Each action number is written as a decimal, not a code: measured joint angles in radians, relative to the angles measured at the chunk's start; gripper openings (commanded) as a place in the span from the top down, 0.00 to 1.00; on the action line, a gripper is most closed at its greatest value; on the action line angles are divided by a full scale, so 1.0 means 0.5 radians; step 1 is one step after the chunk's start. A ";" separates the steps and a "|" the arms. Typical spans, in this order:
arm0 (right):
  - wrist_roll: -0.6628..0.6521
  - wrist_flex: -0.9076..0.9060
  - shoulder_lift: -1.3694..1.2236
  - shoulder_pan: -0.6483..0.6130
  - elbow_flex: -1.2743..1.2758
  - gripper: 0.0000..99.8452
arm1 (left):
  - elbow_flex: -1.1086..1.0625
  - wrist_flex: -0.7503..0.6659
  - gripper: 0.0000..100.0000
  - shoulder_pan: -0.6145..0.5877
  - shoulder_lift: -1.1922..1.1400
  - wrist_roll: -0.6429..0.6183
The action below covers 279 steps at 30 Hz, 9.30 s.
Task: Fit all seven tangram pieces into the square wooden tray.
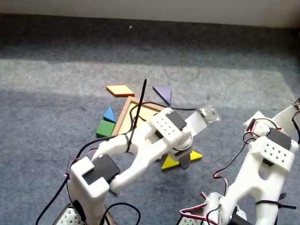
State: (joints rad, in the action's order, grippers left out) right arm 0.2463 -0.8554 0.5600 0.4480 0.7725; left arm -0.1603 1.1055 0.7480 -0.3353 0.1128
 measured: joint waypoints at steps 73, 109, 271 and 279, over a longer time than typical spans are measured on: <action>-1.049 -0.417 0.000 -1.900 0.267 0.81 | -2.357 -0.107 0.88 -2.170 3.112 0.126; -1.031 -0.003 -0.776 -0.927 -0.034 0.81 | -2.394 -0.126 0.88 -2.170 3.161 0.126; -1.108 -0.215 -1.307 -2.173 -0.841 0.93 | -2.430 -0.132 0.88 -2.170 3.161 0.126; -1.108 -0.270 -1.347 -2.314 -0.835 0.93 | -2.430 -0.132 0.88 -2.170 3.161 0.126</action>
State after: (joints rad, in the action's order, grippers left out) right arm -0.3076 -0.9904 -0.1135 -0.7089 0.3552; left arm -1.3755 1.0395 -0.3368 1.2451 0.1757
